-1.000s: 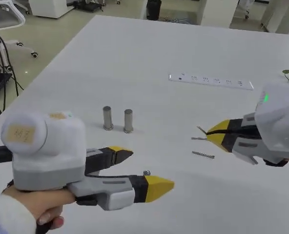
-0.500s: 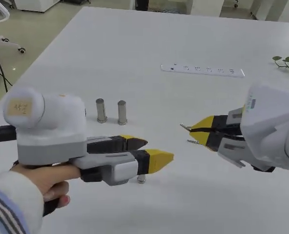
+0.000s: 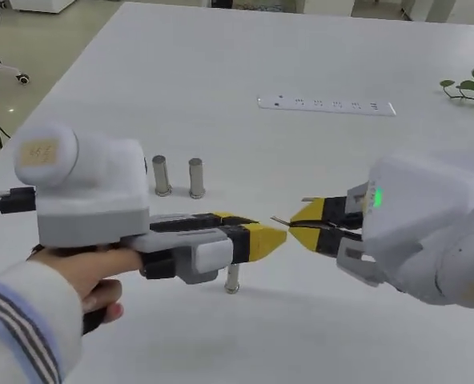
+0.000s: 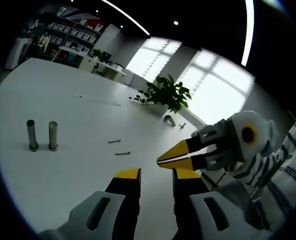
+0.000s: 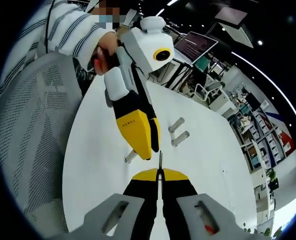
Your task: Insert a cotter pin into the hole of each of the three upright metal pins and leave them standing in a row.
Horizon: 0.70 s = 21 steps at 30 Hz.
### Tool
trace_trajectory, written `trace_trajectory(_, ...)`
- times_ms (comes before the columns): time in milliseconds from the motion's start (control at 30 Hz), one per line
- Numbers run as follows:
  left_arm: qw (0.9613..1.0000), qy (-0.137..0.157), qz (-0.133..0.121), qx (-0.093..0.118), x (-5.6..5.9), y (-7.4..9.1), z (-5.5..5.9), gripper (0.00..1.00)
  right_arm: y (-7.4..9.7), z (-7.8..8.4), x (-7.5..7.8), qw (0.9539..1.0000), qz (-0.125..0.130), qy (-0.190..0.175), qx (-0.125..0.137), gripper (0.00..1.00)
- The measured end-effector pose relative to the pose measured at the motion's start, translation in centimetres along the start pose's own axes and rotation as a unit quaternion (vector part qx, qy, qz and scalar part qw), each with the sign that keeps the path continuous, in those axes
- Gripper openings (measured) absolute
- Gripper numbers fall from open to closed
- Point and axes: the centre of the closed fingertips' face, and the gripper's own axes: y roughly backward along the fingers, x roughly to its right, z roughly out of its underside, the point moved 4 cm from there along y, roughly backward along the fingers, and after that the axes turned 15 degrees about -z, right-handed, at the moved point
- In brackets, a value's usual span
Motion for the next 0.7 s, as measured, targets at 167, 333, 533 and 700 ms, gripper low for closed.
trace_trajectory(167,1.0000,0.004,0.005,-0.008,0.0,0.0,0.2,0.15,-0.3,-0.5,-0.5,0.9999,-0.007,0.014,-0.005,0.00)
trace_trajectory(333,0.9999,0.007,0.005,-0.010,-0.1,0.1,0.2,0.11,-0.5,-0.7,-0.8,0.9995,-0.011,0.027,-0.012,0.00)
trace_trajectory(533,0.9999,-0.002,0.006,-0.011,-0.2,0.3,0.3,0.05,-0.6,-1.1,-0.9,0.9992,-0.014,0.035,-0.015,0.00)
trace_trajectory(700,0.9999,-0.004,0.006,-0.013,-0.4,0.4,0.3,0.02,-0.8,-1.3,-1.0,0.9990,-0.016,0.038,-0.017,0.00)
